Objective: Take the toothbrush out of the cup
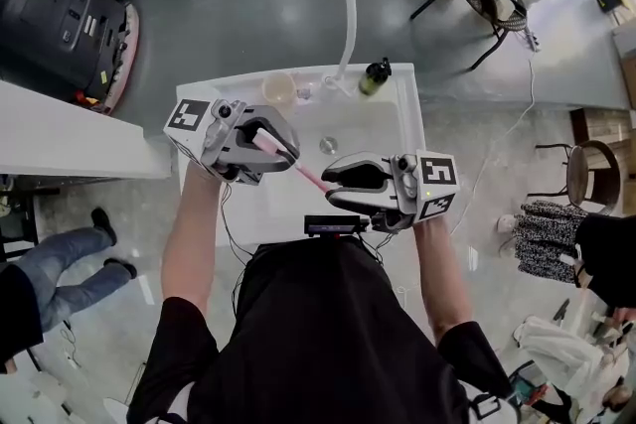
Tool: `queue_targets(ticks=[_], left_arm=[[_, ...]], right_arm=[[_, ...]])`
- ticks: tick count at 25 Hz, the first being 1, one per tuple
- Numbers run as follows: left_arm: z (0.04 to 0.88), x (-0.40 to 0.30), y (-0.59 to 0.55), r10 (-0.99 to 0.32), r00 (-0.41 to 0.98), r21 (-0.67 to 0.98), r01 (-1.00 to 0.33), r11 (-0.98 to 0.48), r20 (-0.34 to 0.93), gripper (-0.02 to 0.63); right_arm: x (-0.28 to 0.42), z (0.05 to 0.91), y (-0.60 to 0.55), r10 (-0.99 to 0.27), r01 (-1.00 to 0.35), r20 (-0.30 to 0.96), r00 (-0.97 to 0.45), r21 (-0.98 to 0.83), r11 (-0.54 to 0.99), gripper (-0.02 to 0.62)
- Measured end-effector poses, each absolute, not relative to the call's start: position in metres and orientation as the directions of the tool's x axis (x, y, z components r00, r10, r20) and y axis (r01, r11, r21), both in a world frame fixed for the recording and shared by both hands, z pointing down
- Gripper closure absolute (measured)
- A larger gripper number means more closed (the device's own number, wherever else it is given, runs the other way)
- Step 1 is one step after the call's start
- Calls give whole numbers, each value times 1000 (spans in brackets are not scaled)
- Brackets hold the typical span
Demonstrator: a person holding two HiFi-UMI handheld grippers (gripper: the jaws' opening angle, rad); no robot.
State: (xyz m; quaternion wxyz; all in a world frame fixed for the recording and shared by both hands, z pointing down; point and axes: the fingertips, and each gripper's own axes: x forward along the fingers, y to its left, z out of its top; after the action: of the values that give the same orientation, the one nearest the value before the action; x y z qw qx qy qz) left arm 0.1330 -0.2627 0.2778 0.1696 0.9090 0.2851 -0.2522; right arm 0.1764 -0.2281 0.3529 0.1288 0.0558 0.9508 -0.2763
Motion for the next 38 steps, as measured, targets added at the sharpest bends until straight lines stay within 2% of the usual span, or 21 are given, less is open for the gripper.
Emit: queue_targets(ticks=[8, 12, 14, 21, 26, 28, 33, 38], left_arm=[[275, 133, -248, 520, 660, 111, 670, -734, -542, 583], [274, 130, -249, 519, 644, 91, 672, -735, -562, 583], [275, 133, -259, 471, 671, 112, 633, -766, -573, 581], [291, 152, -296, 219, 785, 287, 449, -846, -580, 569], [304, 156, -315, 79, 849, 372, 310, -875, -522, 526], [310, 156, -322, 9, 874, 406, 235, -883, -486, 520], [319, 166, -334, -215, 916, 468, -35, -883, -338, 509], [327, 164, -342, -389, 889, 501, -229, -835, -241, 509]], right_arm=[[165, 337, -211, 177, 368, -370, -912, -548, 751, 489], [162, 336, -210, 188, 379, -368, -910, -559, 738, 512], [161, 338, -217, 154, 343, -354, -923, -569, 747, 520], [159, 356, -242, -44, 95, -228, -973, -563, 821, 534], [167, 359, -259, -190, -68, -180, -965, -531, 845, 538], [171, 360, -268, -270, -173, -130, -954, -495, 851, 538], [184, 374, -294, -531, -545, 124, -838, -171, 821, 538], [192, 385, -309, -676, -679, 239, -697, 85, 729, 538]])
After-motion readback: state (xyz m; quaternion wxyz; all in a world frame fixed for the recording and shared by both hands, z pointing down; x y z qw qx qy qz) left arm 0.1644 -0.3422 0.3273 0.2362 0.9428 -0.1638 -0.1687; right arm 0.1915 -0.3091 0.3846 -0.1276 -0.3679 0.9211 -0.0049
